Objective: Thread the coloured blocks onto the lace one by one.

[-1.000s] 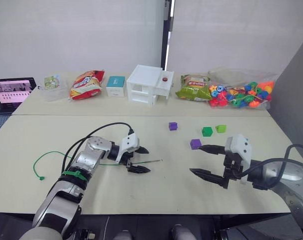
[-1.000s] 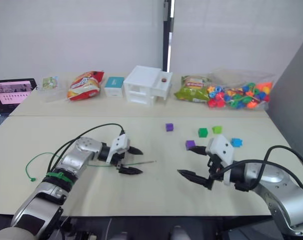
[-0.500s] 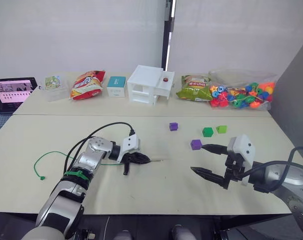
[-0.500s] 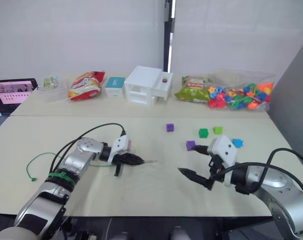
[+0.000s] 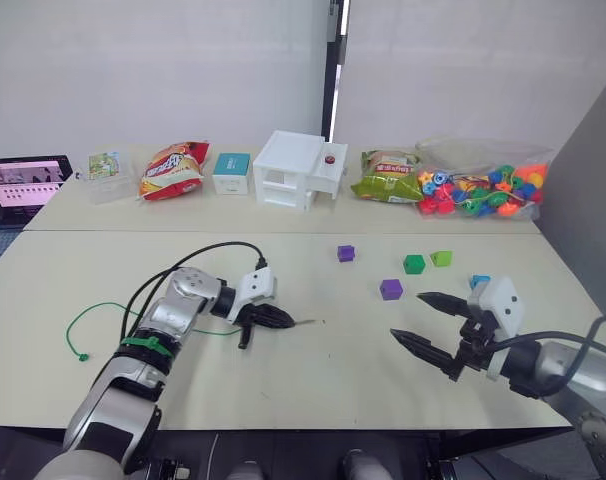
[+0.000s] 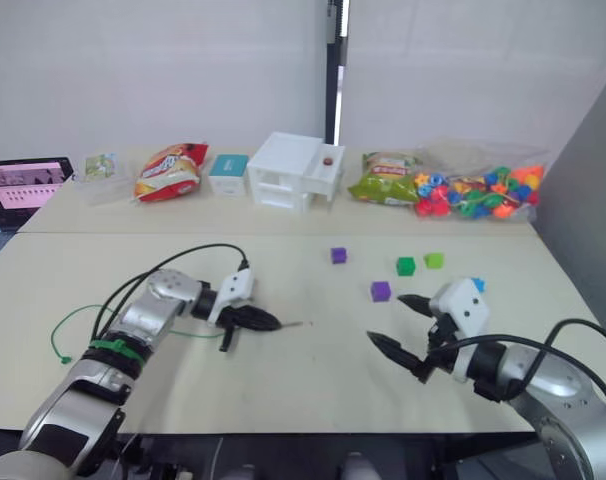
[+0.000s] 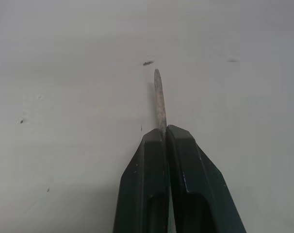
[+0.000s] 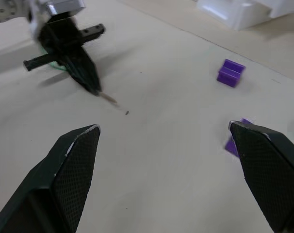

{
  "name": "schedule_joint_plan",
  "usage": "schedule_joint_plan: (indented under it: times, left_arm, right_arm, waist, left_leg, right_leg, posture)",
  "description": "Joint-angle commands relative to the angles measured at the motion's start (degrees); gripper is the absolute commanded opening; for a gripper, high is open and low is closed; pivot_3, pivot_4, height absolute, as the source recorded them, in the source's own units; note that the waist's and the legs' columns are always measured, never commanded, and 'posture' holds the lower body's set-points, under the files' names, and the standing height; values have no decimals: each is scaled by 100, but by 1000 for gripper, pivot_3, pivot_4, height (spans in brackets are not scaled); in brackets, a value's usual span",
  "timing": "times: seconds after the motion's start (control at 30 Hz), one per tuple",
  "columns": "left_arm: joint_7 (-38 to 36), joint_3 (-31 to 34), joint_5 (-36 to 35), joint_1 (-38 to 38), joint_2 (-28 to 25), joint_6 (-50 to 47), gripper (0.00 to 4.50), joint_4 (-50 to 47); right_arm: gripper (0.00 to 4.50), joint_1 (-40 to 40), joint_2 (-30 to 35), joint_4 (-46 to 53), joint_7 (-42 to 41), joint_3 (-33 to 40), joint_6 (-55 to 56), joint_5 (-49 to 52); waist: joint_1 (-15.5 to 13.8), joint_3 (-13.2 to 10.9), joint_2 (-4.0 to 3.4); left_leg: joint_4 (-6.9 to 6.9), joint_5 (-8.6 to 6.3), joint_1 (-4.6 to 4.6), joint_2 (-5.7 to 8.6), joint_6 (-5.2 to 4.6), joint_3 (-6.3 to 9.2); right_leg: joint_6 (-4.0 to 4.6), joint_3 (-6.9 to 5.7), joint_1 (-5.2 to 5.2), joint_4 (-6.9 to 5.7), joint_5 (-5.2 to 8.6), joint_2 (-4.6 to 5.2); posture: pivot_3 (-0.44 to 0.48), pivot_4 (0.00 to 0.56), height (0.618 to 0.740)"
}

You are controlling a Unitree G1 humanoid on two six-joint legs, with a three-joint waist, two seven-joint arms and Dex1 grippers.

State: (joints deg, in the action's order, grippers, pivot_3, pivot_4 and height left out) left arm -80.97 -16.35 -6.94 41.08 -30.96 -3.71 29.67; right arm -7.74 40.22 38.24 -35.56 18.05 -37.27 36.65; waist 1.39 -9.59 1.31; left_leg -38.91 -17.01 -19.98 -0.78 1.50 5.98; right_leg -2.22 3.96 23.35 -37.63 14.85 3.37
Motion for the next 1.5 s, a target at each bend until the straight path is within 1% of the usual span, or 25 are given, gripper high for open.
schedule_joint_plan:
  times: [0.03, 0.1, 0.17, 0.23, 0.3, 0.37, 0.43, 0.47, 0.53, 0.63, 0.73, 0.8, 0.9, 0.97, 1.1, 1.3, 1.4, 1.47, 1.5]
  left_arm:
    - [-237, 372, -415, -263, -436, -557, 30, -1026]
    - [-245, 538, -605, -562, -747, -932, 30, -1733]
    - [-170, 653, -741, -785, -928, -1234, 30, -2261]
    - [-53, 766, -871, -983, -1073, -1530, 30, -2744]
    - [56, 851, -989, -1136, -1178, -1805, 30, -3144]
    - [176, 896, -1081, -1218, -1236, -2035, 30, -3428]
    - [244, 905, -1138, -1286, -1282, -2150, 30, -3648]
    - [299, 897, -1129, -1303, -1279, -2163, 30, -3707]
    - [387, 875, -1119, -1340, -1281, -2166, 30, -3769]
    - [543, 855, -1095, -1423, -1283, -2180, 30, -3837]
    - [632, 850, -1149, -1458, -1279, -2238, 30, -3915]
    - [689, 849, -1159, -1519, -1286, -2251, 30, -3984]
    - [791, 872, -1171, -1595, -1309, -2282, 30, -4054]
    - [838, 885, -1194, -1620, -1327, -2308, 30, -4096]
    - [909, 884, -1179, -1719, -1378, -2291, 0, -4201]
    - [996, 877, -1196, -1702, -1399, -2280, 0, -4249]
    - [1010, 892, -1232, -1702, -1409, -2299, 0, -4271]
    - [1007, 889, -1233, -1698, -1412, -2280, 0, -4253]
    - [994, 879, -1218, -1691, -1420, -2252, 0, -4227]
  right_arm:
    - [4500, -409, -544, 348, 1014, 263, -37, -383]
    - [4500, -669, -1139, 324, 1929, 224, 6, -928]
    - [4500, -770, -1622, 274, 2512, 151, 123, -1325]
    - [4500, -749, -2049, 129, 2911, 10, 216, -1592]
    - [4500, -580, -2254, -118, 3128, -122, 308, -1871]
    - [4500, -204, -2327, -501, 3288, -107, 409, -2038]
    - [4500, 250, -2310, -962, 3355, 32, 486, -2082]
    - [4500, 615, -2195, -1401, 3315, 66, 509, -2118]
    - [4500, 1087, -2039, -2026, 3271, 91, 568, -2209]
    - [4500, 1943, -1767, -3305, 3189, 166, 762, -2289]
    - [4500, 2446, -1599, -4164, 3027, 139, 976, -2346]
    - [4500, 2942, -1469, -5058, 2941, 111, 1227, -2425]
    - [4500, 3526, -1377, -6119, 2714, 73, 1681, -2474]
    - [4500, 3749, -1341, -6556, 2644, 54, 1969, -2527]
    - [3307, 3832, -1328, -6819, 2554, 47, 2195, -2529]
    - [1233, 3478, -1585, -6117, 2738, 172, 1875, -2294]
    - [1221, 3362, -1779, -5752, 2888, 296, 1761, -2155]
    - [1221, 3246, -1912, -5327, 2990, 378, 1620, -2020]
    - [1221, 3125, -1976, -4933, 3034, 361, 1483, -1976]
  waist:
    - [1, 0, -2]
    - [-1, 0, -3]
    - [-3, -1, -10]
    - [-4, -1, -11]
    - [5, -3, -13]
    - [39, -4, -14]
    - [73, -7, -20]
    - [91, -7, -20]
    - [119, -11, -27]
    - [126, -12, -29]
    - [121, -12, -30]
    - [128, -13, -30]
    - [142, -13, -30]
    - [153, -13, -30]
    - [171, -13, -30]
    - [160, -12, -30]
    - [167, -12, -30]
    - [171, -12, -30]
    - [172, -12, -31]
  left_leg:
    - [0, 0, 0, 0, 0, 0]
    - [3, 0, -4, -2, 0, 0]
    - [2, 0, -5, -1, 1, -1]
    - [2, 0, -13, -1, 1, -4]
    - [2, 0, -14, -1, 2, -5]
    - [2, 0, -16, -2, 2, -7]
    - [2, 1, -17, -2, 2, -10]
    - [3, 1, -16, -2, 2, -10]
    - [4, 1, -14, -2, 2, -13]
    - [10, 1, -12, -2, 1, -12]
    - [14, 0, -25, -1, 1, -12]
    - [12, 0, -32, 0, 1, -15]
    - [12, 1, -40, 2, 1, -24]
    - [13, 0, -38, 1, 1, -25]
    - [13, 0, -39, 1, 1, -25]
    - [12, 0, -38, 1, 1, -22]
    - [12, 0, -37, 1, 1, -23]
    - [13, 0, -37, 0, 1, -22]
    - [13, 0, -37, 0, 1, -23]
  right_leg:
    - [0, 1, 1, 0, 0, 0]
    - [0, 1, 7, 1, 0, 1]
    - [0, 1, 9, -2, 0, 2]
    - [-1, 3, 17, 0, 1, 4]
    - [-1, 3, 19, 2, 1, 3]
    - [0, 4, 21, 6, 1, 3]
    - [0, 5, 22, 8, 1, 3]
    - [0, 6, 22, 7, 1, 2]
    - [0, 8, 22, 7, 1, 2]
    - [1, 7, 27, -3, 1, 1]
    - [3, 10, 48, -9, -1, 2]
    - [3, 12, 62, -22, -1, 3]
    - [3, 21, 73, -22, -1, 6]
    - [3, 22, 73, -24, -1, 5]
    - [3, 22, 74, -27, -1, 6]
    - [3, 21, 73, -30, -1, 6]
    - [3, 22, 74, -31, -1, 6]
    - [3, 22, 75, -33, -1, 5]
    - [3, 22, 77, -34, -1, 5]
  posture:
    - [0, 150, 740]
    - [0, 150, 740]
    - [0, 150, 740]
    - [0, 150, 740]
    - [0, 150, 740]
    - [0, 150, 740]
    - [0, 150, 740]
    - [0, 150, 740]
    - [0, 150, 740]
    - [0, 150, 740]
    - [0, 150, 740]
    - [0, 150, 740]
    - [0, 150, 740]
    - [0, 150, 740]
    - [0, 150, 740]
    - [0, 150, 740]
    - [0, 150, 740]
    - [0, 150, 740]
    - [0, 150, 740]
